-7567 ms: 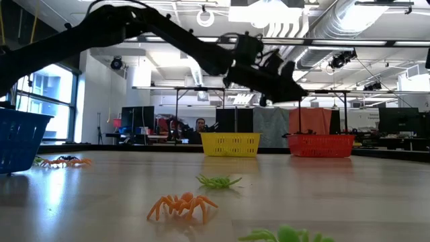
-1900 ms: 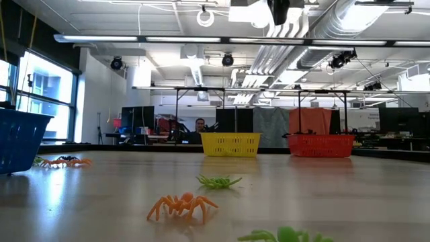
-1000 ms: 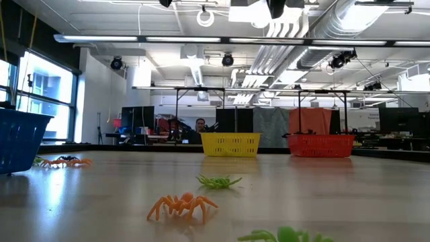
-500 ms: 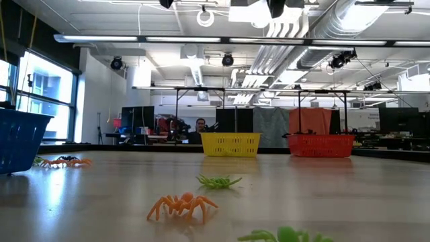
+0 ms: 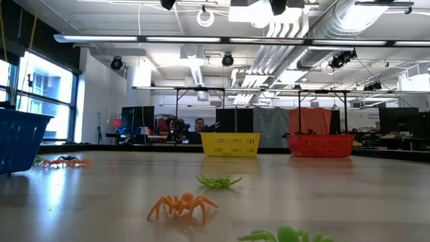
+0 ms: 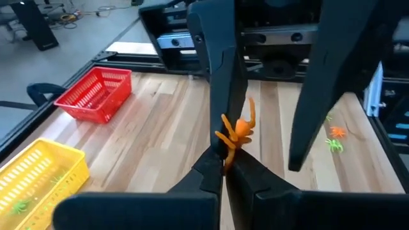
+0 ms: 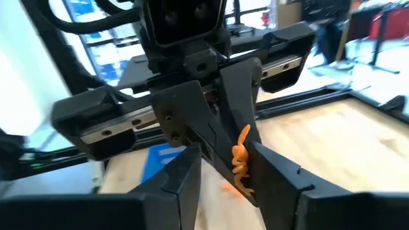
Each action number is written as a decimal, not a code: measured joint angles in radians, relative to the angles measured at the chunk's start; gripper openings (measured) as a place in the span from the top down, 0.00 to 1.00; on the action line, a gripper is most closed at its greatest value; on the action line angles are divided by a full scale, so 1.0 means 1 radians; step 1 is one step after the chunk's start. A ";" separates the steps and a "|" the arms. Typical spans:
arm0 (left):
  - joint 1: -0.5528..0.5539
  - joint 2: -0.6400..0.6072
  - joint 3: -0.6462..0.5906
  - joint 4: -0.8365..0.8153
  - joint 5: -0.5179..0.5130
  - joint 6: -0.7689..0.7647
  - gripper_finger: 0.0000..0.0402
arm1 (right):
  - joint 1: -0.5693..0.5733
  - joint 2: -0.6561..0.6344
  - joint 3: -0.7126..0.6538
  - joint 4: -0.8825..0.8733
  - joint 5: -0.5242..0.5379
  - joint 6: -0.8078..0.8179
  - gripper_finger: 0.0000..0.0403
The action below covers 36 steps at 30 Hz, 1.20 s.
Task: Sort Halloween decoration
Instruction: Put the orange spider toy into the blue bin
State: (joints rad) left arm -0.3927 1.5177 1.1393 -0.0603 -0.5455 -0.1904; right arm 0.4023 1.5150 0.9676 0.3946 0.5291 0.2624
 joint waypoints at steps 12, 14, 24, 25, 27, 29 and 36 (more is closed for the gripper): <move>-0.022 -0.006 0.000 -0.009 -0.023 0.001 1.00 | -0.004 -0.025 0.001 -0.092 0.062 -0.032 0.68; -0.020 -0.009 0.000 -0.010 -0.024 0.001 1.00 | -0.004 -0.042 0.001 -0.121 0.066 -0.018 0.68; -0.022 -0.088 0.002 -0.167 -0.040 -0.054 1.00 | -0.002 -0.137 -0.001 -0.443 0.092 0.149 0.68; -0.024 -0.104 0.002 -0.210 -0.035 -0.095 1.00 | -0.003 -0.142 0.000 -0.478 0.091 0.177 0.68; -0.037 -0.134 0.002 -0.322 0.010 -0.215 1.00 | 0.004 -0.144 0.000 -0.556 0.087 0.227 0.68; -0.061 -0.156 0.002 -0.444 0.089 -0.384 1.00 | 0.013 -0.144 0.000 -0.627 0.081 0.273 0.68; -0.254 -0.163 0.002 -0.605 0.363 -0.982 1.00 | 0.043 -0.144 0.000 -0.814 0.088 0.407 0.68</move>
State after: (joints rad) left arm -0.6462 1.3545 1.1408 -0.6656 -0.1820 -1.1729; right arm 0.4454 1.3708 0.9672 -0.4195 0.6170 0.6698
